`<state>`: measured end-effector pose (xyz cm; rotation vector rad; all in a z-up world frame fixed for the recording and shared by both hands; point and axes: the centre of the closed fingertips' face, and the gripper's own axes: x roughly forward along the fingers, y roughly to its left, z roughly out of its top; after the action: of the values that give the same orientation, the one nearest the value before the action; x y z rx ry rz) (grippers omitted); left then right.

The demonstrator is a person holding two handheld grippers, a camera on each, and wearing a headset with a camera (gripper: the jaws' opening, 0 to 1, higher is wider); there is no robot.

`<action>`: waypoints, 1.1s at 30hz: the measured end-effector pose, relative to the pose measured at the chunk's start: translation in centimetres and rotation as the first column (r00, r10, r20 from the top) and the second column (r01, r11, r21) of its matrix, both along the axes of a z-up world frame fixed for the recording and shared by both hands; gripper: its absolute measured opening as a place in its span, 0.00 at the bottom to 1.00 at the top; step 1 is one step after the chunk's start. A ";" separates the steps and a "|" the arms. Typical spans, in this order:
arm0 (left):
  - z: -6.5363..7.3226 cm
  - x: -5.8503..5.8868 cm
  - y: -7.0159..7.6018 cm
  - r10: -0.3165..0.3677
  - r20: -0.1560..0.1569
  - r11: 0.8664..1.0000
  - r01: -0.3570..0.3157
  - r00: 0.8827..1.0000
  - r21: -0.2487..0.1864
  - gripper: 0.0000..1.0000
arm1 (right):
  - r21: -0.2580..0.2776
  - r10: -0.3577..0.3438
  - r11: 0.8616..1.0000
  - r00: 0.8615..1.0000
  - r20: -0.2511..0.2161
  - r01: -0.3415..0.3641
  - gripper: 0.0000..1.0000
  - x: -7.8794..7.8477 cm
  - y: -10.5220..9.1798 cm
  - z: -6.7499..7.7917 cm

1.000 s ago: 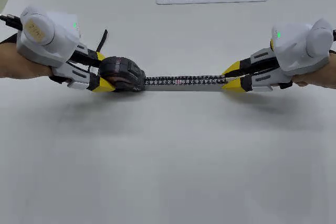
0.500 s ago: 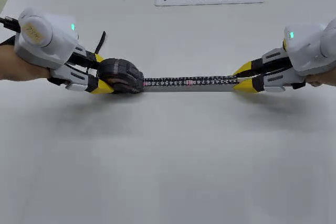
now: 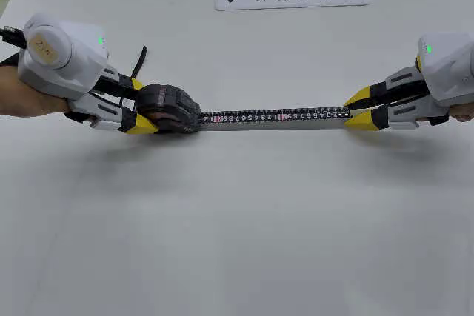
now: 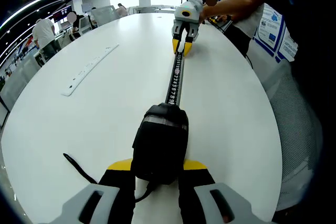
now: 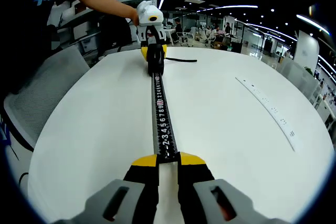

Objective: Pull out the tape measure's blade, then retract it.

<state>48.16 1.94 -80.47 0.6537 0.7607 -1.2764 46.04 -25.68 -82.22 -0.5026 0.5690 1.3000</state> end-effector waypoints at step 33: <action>-0.1 0.2 -0.3 0.018 -0.006 1.000 -0.018 1.000 0.004 0.30 | -0.084 -0.019 0.996 1.000 0.019 0.020 0.16 -0.2 -0.6 -0.3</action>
<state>48.35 1.64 -80.59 0.6448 0.7724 -1.2613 45.88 -26.33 -82.53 -0.5760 0.6143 1.2555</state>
